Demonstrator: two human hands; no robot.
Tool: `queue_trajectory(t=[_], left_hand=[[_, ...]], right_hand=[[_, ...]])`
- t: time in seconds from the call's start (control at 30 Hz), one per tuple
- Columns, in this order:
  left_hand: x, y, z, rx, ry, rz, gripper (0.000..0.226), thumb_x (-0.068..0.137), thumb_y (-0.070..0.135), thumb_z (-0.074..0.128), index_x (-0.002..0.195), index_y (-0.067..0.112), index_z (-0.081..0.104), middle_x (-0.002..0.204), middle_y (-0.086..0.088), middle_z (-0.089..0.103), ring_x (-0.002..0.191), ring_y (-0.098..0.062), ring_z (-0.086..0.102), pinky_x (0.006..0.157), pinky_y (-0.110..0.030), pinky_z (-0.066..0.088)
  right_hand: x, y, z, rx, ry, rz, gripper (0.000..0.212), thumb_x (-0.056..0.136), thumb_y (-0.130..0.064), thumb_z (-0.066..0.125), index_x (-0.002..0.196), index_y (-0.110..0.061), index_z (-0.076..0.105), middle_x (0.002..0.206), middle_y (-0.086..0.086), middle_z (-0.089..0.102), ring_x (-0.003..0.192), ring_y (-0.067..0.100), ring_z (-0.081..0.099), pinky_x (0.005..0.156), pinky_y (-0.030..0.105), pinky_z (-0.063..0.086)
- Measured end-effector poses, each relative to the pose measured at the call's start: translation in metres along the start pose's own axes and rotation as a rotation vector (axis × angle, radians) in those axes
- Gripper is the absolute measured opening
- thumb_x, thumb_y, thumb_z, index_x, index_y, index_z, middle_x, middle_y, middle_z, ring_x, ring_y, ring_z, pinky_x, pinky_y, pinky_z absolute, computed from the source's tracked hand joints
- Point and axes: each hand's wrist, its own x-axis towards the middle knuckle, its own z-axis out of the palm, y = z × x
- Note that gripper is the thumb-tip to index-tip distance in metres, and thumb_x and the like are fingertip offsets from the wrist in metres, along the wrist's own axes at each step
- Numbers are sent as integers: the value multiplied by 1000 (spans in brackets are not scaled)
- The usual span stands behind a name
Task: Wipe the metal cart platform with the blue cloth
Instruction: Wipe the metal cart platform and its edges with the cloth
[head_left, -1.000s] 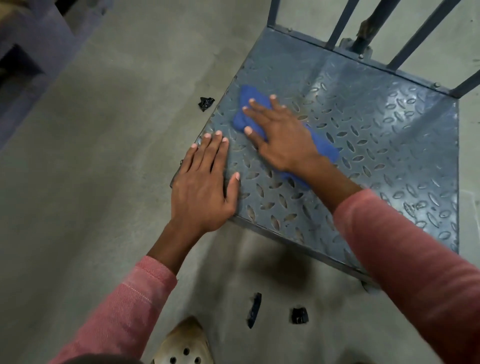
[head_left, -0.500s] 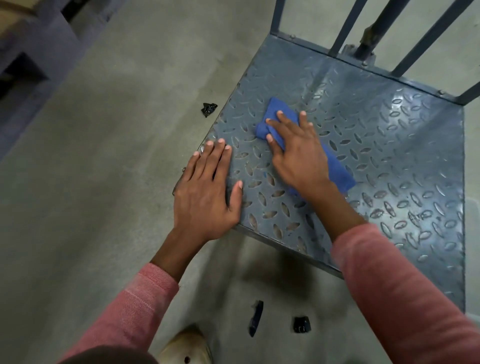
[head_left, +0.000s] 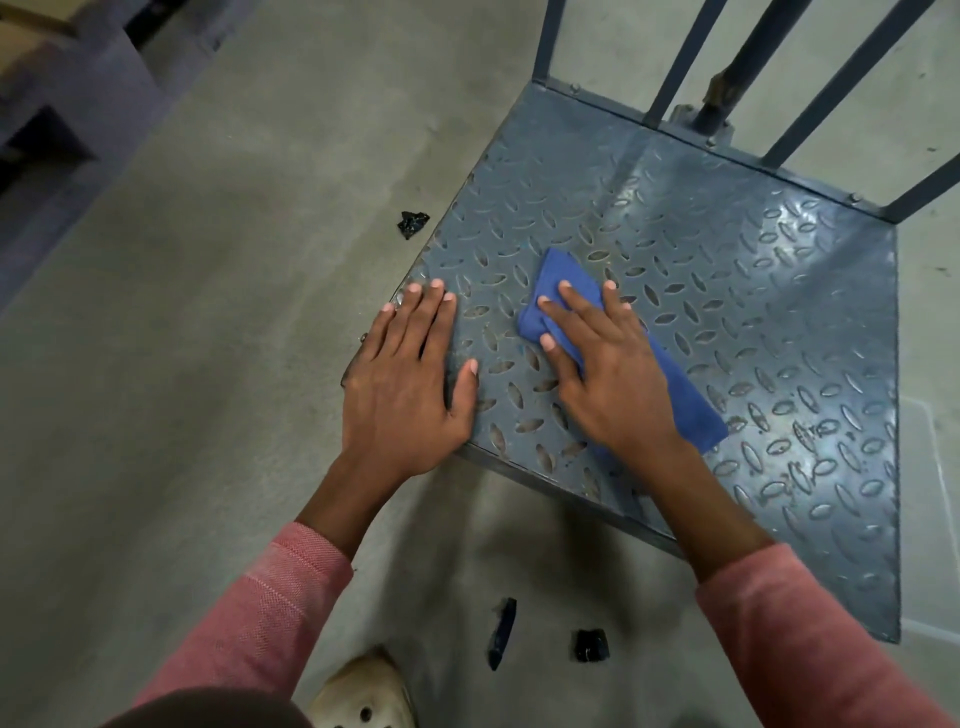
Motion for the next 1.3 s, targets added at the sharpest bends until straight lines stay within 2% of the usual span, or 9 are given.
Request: queue_trajectory(t=[0.13, 0.3, 0.47, 0.63, 0.8, 0.93, 1.0, 1.1, 1.3], left_hand=[[0, -2, 3, 4, 1, 0, 70, 104, 50, 31, 162, 10, 31, 170, -9, 27, 160, -21, 17, 130, -44, 17], [1, -2, 5, -22, 21, -6, 70, 103, 50, 33, 161, 11, 33, 169, -8, 29, 160, -20, 19, 129, -44, 19], [0, -3, 7, -56, 76, -7, 68, 102, 47, 43, 158, 10, 41, 165, -10, 38, 157, -22, 27, 128, -44, 23], [0, -4, 8, -39, 61, -2, 69, 102, 50, 42, 160, 12, 38, 167, -8, 35, 158, -20, 24, 129, -43, 20], [0, -2, 5, -37, 76, 8, 69, 101, 48, 41, 158, 9, 41, 165, -11, 38, 157, -23, 28, 128, -44, 21], [-1, -3, 3, -21, 53, 14, 69, 102, 49, 38, 159, 10, 38, 167, -10, 35, 158, -22, 24, 129, -43, 19], [-1, -2, 3, -29, 72, 16, 68, 102, 48, 40, 158, 9, 40, 166, -11, 36, 157, -23, 26, 128, -43, 21], [-2, -2, 3, -57, 106, 29, 67, 101, 45, 43, 156, 6, 44, 164, -12, 40, 156, -25, 30, 127, -44, 24], [-5, -4, 0, -16, 7, 25, 69, 106, 50, 30, 161, 9, 33, 169, -10, 30, 159, -22, 19, 130, -44, 17]], right_hand=[[31, 23, -7, 83, -95, -187, 48, 102, -50, 41, 147, -32, 49, 158, -10, 40, 154, 22, 18, 125, 40, 16], [86, 15, 2, 9, -21, 129, 52, 103, -52, 36, 151, -34, 41, 162, -6, 33, 154, 30, 14, 126, 46, 13], [113, -23, 21, 99, -240, -390, 48, 102, -49, 43, 147, -35, 46, 159, -8, 36, 154, 23, 15, 124, 39, 11], [159, 4, 16, 84, -95, 47, 56, 98, -54, 37, 149, -32, 47, 161, -5, 35, 154, 32, 15, 126, 45, 11], [143, -23, 26, 169, -285, -424, 43, 102, -45, 48, 144, -35, 51, 159, -10, 38, 154, 22, 15, 123, 38, 8], [154, -5, 21, 133, -89, 36, 47, 103, -49, 43, 147, -34, 48, 160, -8, 35, 154, 28, 13, 126, 49, 10], [138, -20, 23, 88, -78, 47, 49, 103, -48, 41, 149, -32, 46, 161, -7, 33, 154, 31, 14, 126, 46, 11], [84, -42, 24, 110, -129, -155, 48, 102, -45, 43, 148, -32, 47, 159, -7, 38, 154, 27, 17, 124, 42, 13], [-20, -8, -8, 108, 108, 327, 45, 102, -46, 44, 144, -32, 53, 158, -7, 40, 153, 30, 20, 125, 44, 15]])
